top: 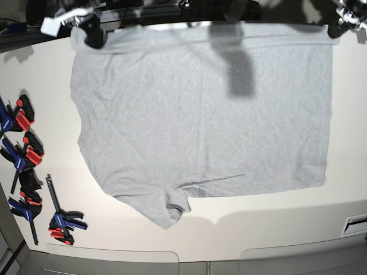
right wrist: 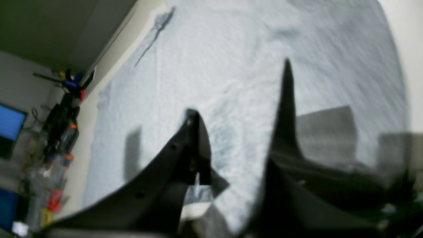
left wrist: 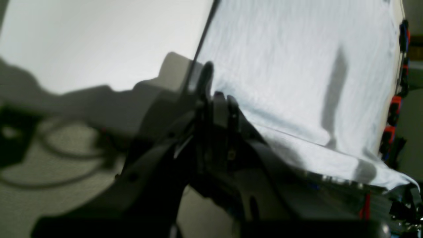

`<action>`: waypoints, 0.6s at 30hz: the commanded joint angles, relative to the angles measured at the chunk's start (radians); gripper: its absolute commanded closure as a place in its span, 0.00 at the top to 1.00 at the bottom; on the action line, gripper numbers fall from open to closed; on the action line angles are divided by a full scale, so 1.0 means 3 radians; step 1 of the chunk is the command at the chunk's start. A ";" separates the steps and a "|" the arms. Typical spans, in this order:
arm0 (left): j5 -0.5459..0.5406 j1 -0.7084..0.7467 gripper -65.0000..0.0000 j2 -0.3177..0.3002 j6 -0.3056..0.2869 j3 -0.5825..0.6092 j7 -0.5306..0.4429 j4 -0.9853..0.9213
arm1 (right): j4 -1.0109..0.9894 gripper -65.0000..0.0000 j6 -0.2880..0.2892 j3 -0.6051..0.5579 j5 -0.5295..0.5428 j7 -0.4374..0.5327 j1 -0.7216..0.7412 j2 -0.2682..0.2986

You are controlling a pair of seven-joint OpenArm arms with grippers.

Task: Fold the T-shirt properly
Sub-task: 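Lower the right gripper onto the sleeve nearest it and pinch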

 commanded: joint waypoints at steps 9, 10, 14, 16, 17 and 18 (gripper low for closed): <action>0.0206 -0.0439 0.00 -0.0076 -0.0039 -0.0031 -0.0141 0.0037 | 0.0051 0.00 -0.0272 -0.1064 -0.1549 0.0341 0.0726 0.0309; 0.0237 -0.0478 0.00 -0.0079 -0.0039 -0.0031 -0.0184 0.0037 | 0.0051 0.00 -0.0324 -0.1184 -0.1687 0.0341 0.0809 0.0327; 0.0346 -0.0628 0.00 -0.0113 -0.0039 -0.0031 -0.0228 0.0037 | 0.0043 0.00 -0.0538 -0.1562 -0.2220 0.0397 0.1062 0.0334; 0.0346 -0.0688 0.00 -0.0144 -0.0039 -0.0031 -0.0229 0.0037 | 0.0022 0.00 -0.0642 -0.1684 -0.2427 0.0482 0.1144 0.0334; 0.0345 -0.0690 0.00 -0.0172 -0.0039 -0.0031 -0.0244 0.0037 | 0.0000 0.00 -0.0669 -0.1727 -0.2513 0.0514 0.1177 0.0334; 0.0347 -0.0710 0.00 -0.0195 -0.0038 -0.0031 -0.0278 0.0037 | -0.0029 0.00 -0.0688 -0.1759 -0.2567 0.0532 0.1212 0.0334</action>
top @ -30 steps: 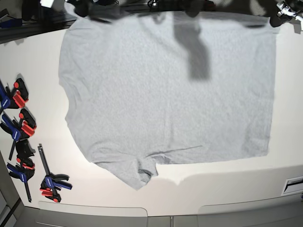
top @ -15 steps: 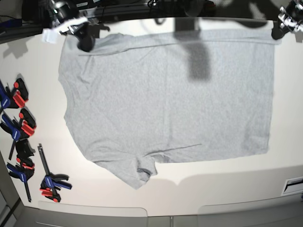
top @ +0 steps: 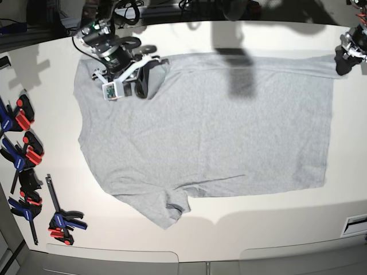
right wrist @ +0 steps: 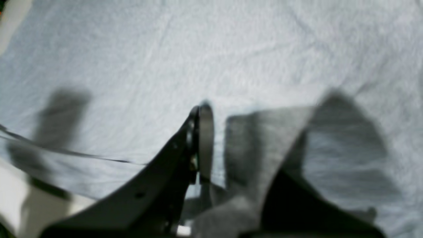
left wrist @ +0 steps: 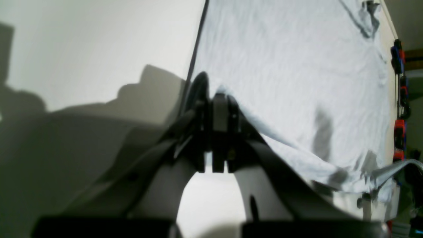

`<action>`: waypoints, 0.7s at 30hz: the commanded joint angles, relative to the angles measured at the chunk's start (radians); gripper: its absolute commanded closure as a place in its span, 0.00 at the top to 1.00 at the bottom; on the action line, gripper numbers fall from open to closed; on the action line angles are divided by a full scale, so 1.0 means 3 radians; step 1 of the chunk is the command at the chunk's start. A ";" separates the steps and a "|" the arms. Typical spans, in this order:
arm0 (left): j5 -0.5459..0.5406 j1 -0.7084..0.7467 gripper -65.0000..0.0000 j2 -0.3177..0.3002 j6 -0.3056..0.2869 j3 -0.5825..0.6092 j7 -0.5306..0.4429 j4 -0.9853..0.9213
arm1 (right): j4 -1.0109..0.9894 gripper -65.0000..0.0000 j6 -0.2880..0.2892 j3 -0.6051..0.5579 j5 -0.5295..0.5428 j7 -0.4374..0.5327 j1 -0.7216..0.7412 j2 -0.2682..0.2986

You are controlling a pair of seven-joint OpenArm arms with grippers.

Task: Fold the T-shirt properly
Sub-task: 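Lower the right gripper onto the sleeve nearest it and pinch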

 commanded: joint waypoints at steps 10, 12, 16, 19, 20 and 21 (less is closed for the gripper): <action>-0.0025 -0.0027 0.00 -0.0212 -0.0036 0.0031 -0.0154 0.0041 | -0.0720 0.00 -0.0023 -0.0031 -0.0005 0.0203 0.0518 0.0009; 0.0072 -0.0028 0.00 -0.0217 -0.0036 0.0144 -0.0175 0.0041 | -0.0792 0.00 -0.0020 -0.0031 0.0004 0.0209 0.0599 0.0009; 0.0280 -0.0033 0.00 -0.0216 -0.0034 0.0389 -0.0408 0.0041 | -0.0815 0.00 -0.0020 -0.0031 0.0003 0.0209 0.0701 0.0009; 0.0394 -0.0113 0.00 -0.0215 0.0022 0.0451 -0.0470 0.0041 | -0.0815 0.00 -0.0020 -0.0031 0.0003 0.0210 0.0752 0.0009; 0.0393 -0.0156 0.00 -0.0216 0.0045 0.0450 -0.0472 0.0041 | -0.0815 0.00 -0.0020 -0.0031 0.0001 0.0207 0.0771 0.0009; 0.0392 -0.0207 0.00 -0.0217 0.0050 0.0450 -0.0473 0.0041 | -0.0815 0.00 -0.0020 -0.0031 0.0001 0.0209 0.0783 0.0009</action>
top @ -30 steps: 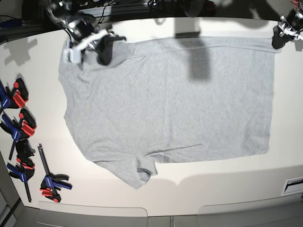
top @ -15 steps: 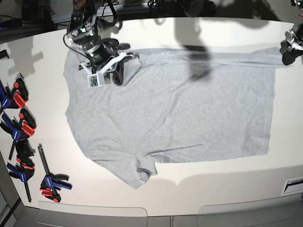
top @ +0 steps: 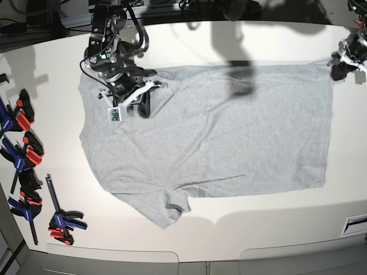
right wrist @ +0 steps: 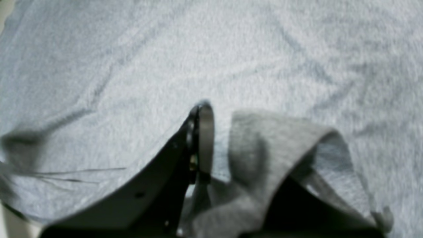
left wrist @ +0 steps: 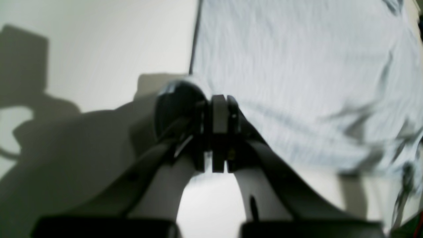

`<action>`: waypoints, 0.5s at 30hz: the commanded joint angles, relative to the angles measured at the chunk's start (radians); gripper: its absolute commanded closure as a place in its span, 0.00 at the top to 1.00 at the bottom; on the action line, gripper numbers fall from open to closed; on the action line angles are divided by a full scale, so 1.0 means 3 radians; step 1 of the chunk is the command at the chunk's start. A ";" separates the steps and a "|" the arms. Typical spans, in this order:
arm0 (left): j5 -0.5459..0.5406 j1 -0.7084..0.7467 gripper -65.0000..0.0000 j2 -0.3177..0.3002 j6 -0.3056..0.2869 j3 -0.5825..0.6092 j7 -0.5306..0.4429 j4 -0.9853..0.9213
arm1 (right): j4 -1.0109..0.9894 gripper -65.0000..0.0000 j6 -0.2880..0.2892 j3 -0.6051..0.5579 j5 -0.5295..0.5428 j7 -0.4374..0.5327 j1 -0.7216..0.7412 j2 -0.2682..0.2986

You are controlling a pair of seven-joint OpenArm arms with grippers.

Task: Fold the T-shirt properly
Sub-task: 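Lower the right gripper onto the sleeve nearest it and pinch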

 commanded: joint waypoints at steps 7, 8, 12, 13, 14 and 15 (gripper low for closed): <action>-0.0083 -0.0323 0.00 -0.0095 -0.0015 -0.0020 -0.0014 0.0047 | 0.0055 0.00 0.0014 0.0006 0.0036 0.0104 0.0070 0.0008; -0.0083 -0.0323 0.00 -0.0094 -0.0015 -0.0020 -0.0014 0.0047 | 0.0055 0.00 0.0014 0.0006 0.0036 0.0104 0.0070 0.0008; 0.0144 -0.0318 0.00 -0.0094 -0.0015 -0.0020 -0.0018 0.0047 | 0.0055 0.00 0.0013 0.0006 0.0024 0.0112 0.0080 0.0008; 0.0202 -0.0318 0.00 -0.0094 -0.0014 -0.0020 -0.0019 0.0047 | 0.0055 0.00 0.0011 0.0006 0.0024 0.0120 0.0086 0.0008; 0.0247 -0.0320 0.00 -0.0094 -0.0014 -0.0020 -0.0020 0.0047 | 0.0052 0.00 0.0008 0.0006 0.0023 0.0118 0.0099 0.0008; 0.0259 -0.0319 0.00 -0.0094 -0.0013 -0.0020 -0.0022 0.0047 | 0.0052 0.00 -0.0018 0.0006 0.0024 0.0120 0.0109 0.0008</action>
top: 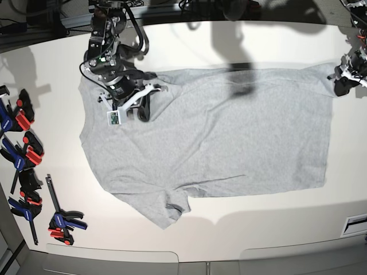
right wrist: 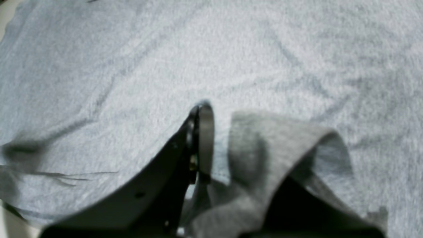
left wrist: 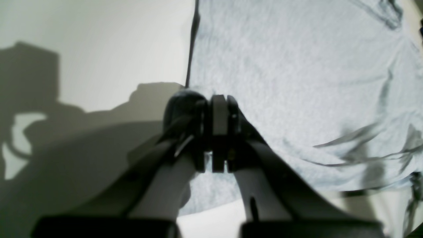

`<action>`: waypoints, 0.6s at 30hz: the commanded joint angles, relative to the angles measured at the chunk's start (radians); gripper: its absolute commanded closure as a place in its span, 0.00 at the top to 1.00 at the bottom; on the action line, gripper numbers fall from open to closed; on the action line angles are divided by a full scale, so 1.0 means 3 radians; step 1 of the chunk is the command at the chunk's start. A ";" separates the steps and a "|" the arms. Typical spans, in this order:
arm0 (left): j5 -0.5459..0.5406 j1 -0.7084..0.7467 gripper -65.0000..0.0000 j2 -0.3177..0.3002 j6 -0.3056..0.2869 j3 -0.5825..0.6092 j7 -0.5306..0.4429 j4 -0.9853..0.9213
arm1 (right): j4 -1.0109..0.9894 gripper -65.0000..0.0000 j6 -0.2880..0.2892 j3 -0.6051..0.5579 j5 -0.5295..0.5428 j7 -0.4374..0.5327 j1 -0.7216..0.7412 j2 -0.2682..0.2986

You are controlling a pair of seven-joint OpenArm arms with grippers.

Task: Fold the T-shirt properly
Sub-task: 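Lower the right gripper onto the sleeve nearest it and pinch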

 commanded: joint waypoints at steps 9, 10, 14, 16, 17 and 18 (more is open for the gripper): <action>0.0092 -0.0023 0.00 -0.0083 0.0164 -0.0022 -0.0095 0.0046 | 0.0051 0.00 -0.0120 0.0006 -0.0053 0.0142 0.0118 0.0006; 0.0092 -0.0023 0.00 -0.0083 0.0164 -0.0022 -0.0095 0.0046 | 0.0051 0.00 -0.0118 0.0006 -0.0053 0.0130 0.0118 -0.0001; 0.0092 -0.0023 0.17 -0.0083 0.0163 -0.0022 -0.0097 0.0046 | 0.0051 0.33 -0.0103 0.0006 -0.0055 0.0136 0.0120 0.0000; 0.0092 -0.0023 0.32 -0.0083 0.0163 -0.0022 -0.0102 0.0046 | 0.0051 0.45 -0.0106 0.0008 -0.0055 0.0137 0.0121 0.0000; 0.0092 -0.0023 0.32 -0.0083 0.0163 -0.0022 -0.0111 0.0046 | 0.0051 0.45 -0.0106 0.0015 -0.0055 0.0150 0.0130 0.0000; 0.0092 -0.0020 0.32 -0.0083 0.0161 -0.0022 -0.0125 0.0046 | 0.0052 0.45 -0.0108 0.0017 -0.0066 0.0156 0.0139 0.0001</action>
